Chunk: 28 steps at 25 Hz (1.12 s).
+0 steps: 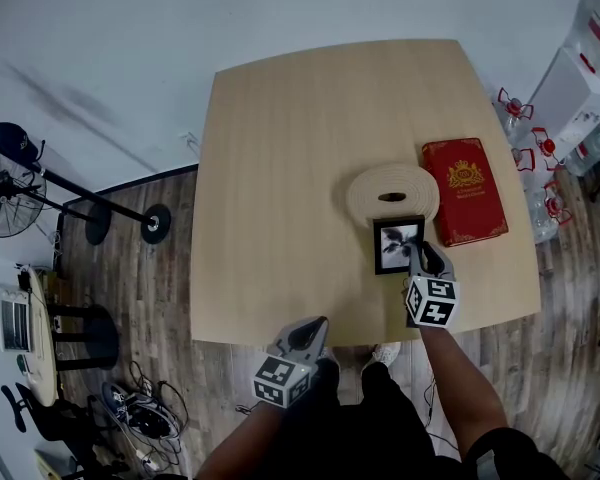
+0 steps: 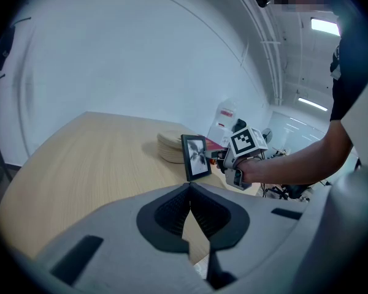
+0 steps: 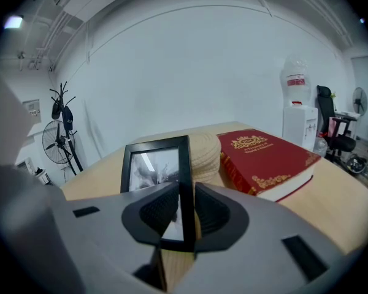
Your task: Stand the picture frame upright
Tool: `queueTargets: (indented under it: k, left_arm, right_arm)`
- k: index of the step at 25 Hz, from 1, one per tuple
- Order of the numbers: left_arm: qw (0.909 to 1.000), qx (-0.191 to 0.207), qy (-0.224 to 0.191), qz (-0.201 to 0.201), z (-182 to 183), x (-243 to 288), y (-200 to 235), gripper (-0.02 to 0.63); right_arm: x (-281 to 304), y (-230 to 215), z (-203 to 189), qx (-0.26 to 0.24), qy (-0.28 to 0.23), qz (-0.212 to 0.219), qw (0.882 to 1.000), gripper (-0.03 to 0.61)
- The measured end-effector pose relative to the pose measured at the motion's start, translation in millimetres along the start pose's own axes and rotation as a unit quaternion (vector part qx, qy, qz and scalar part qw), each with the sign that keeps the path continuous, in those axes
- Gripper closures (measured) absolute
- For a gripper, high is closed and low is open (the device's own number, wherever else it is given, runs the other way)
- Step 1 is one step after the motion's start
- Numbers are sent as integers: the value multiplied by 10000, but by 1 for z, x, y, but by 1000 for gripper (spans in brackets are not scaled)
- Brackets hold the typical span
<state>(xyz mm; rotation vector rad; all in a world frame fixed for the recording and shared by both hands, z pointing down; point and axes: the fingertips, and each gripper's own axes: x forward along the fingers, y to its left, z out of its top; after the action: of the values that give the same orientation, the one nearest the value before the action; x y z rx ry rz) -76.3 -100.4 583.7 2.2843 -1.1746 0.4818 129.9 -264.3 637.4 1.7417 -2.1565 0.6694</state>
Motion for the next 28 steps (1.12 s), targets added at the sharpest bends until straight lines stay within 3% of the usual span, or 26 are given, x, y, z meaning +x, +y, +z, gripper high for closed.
queueTargets:
  k: [28]
  left_arm:
    - [10000,-42,-30,-34,0,1,6,614]
  right_arm:
    - [-6,0,-11,28,177,-10,9998,502]
